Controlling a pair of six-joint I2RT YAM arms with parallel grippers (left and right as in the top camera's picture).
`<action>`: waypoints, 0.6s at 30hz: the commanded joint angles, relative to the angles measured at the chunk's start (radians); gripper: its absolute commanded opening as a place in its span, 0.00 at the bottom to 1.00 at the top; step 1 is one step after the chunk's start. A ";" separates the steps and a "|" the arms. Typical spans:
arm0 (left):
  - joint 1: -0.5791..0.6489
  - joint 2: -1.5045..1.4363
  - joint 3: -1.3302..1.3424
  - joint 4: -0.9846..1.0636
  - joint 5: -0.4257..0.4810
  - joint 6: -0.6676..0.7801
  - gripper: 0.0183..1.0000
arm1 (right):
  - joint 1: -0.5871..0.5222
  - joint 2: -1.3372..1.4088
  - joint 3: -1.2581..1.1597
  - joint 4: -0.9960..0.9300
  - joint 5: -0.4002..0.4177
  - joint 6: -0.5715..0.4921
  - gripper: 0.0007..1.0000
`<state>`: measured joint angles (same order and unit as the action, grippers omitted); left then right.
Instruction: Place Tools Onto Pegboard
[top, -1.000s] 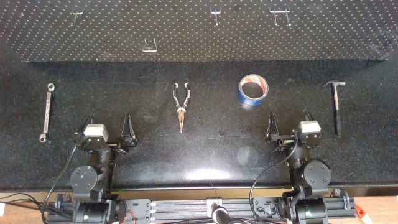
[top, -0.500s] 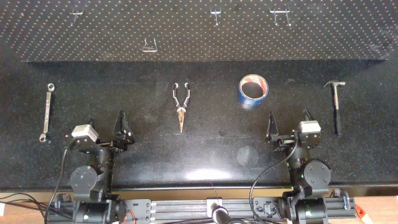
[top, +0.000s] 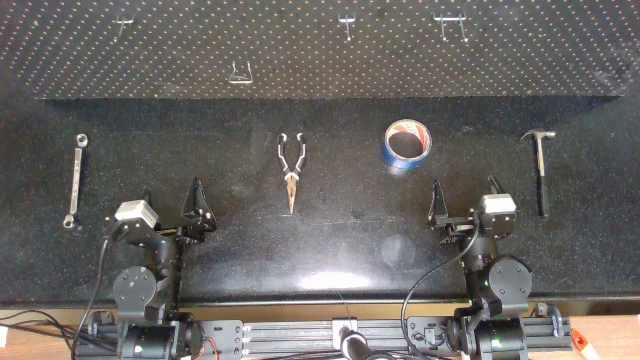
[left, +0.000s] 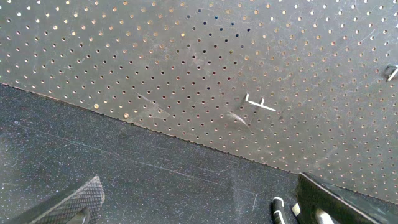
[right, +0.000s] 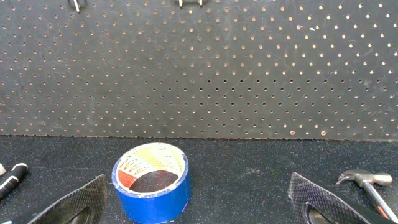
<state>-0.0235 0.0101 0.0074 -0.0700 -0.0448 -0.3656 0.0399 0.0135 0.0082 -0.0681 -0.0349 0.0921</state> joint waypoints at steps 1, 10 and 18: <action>-0.004 -0.007 -0.002 -0.003 -0.026 -0.011 1.00 | 0.005 -0.011 -0.004 -0.003 0.005 -0.011 0.95; -0.004 0.057 -0.002 0.052 -0.027 -0.011 1.00 | 0.005 -0.011 -0.004 -0.003 0.005 -0.011 0.95; 0.061 0.647 0.366 0.136 -0.106 0.438 0.99 | 0.005 -0.011 -0.004 -0.003 0.005 -0.011 0.95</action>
<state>-0.0113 0.5491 0.2417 0.1562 -0.0868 -0.0383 0.0399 0.0116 0.0082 -0.0685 -0.0349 0.0917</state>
